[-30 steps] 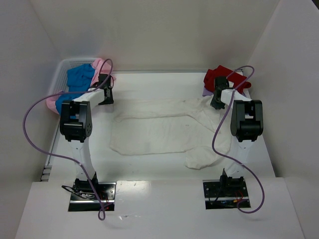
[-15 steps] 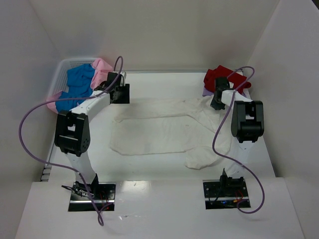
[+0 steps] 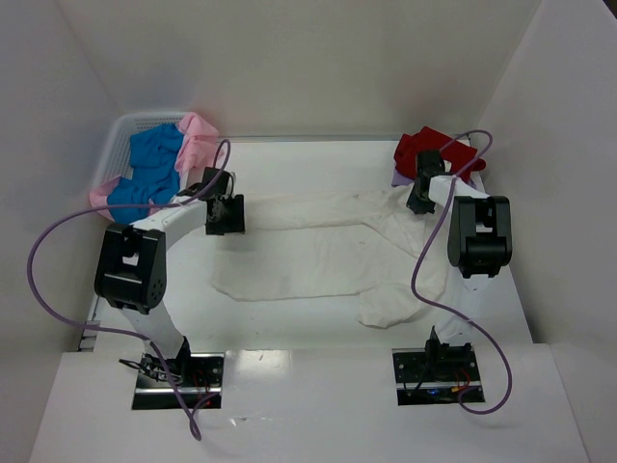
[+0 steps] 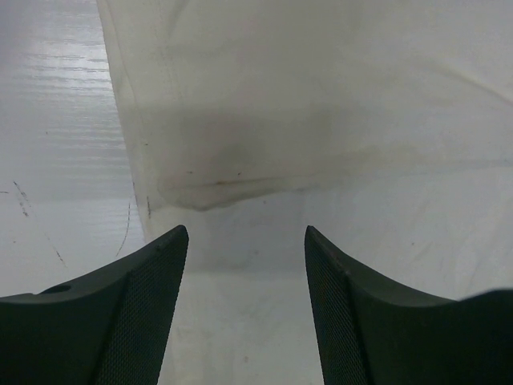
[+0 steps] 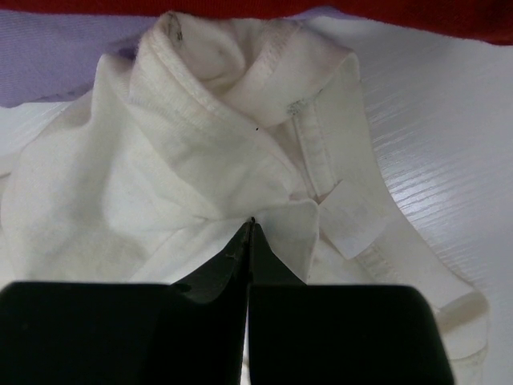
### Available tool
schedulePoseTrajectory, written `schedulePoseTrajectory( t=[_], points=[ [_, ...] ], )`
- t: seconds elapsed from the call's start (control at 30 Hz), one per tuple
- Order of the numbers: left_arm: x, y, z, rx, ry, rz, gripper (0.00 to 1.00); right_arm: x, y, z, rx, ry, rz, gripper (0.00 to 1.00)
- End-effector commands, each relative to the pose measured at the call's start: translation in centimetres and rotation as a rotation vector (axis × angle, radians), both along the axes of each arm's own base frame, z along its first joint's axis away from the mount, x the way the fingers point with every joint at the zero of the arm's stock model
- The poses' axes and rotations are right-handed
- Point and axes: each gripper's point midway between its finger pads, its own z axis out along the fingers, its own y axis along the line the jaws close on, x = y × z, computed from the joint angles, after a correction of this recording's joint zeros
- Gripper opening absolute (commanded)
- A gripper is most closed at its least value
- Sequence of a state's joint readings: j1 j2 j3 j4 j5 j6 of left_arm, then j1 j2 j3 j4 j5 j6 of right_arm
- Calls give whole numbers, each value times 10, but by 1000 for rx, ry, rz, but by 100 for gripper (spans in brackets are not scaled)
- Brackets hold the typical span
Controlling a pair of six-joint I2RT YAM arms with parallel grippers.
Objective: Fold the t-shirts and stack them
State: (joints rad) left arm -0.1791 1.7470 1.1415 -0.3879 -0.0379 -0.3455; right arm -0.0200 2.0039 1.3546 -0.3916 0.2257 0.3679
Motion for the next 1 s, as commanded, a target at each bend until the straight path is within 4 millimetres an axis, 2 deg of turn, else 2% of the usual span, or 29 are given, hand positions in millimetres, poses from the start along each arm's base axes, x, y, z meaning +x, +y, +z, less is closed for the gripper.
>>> schedulePoseTrajectory(
  t=[0.0, 0.07, 0.2, 0.33, 0.63, 0.97],
  points=[
    [7, -2, -5, -11, -16, 18, 68, 2, -1, 17, -2, -44, 9, 0],
    [11, 1, -5, 6, -23, 28, 68, 2, -1, 17, -2, -44, 9, 0],
    [13, 20, -10, 103, -21, 81, 62, 2, -1, 17, -2, -44, 9, 0],
    [10, 34, -19, 178, 14, 114, 61, 2, -1, 17, -2, -44, 9, 0],
    [27, 41, -17, 221, -34, 135, 52, -1, -1, 14, -2, -35, 9, 0],
    [29, 50, -17, 266, -39, 159, 24, -1, -1, 14, -2, -35, 9, 0]
  ],
)
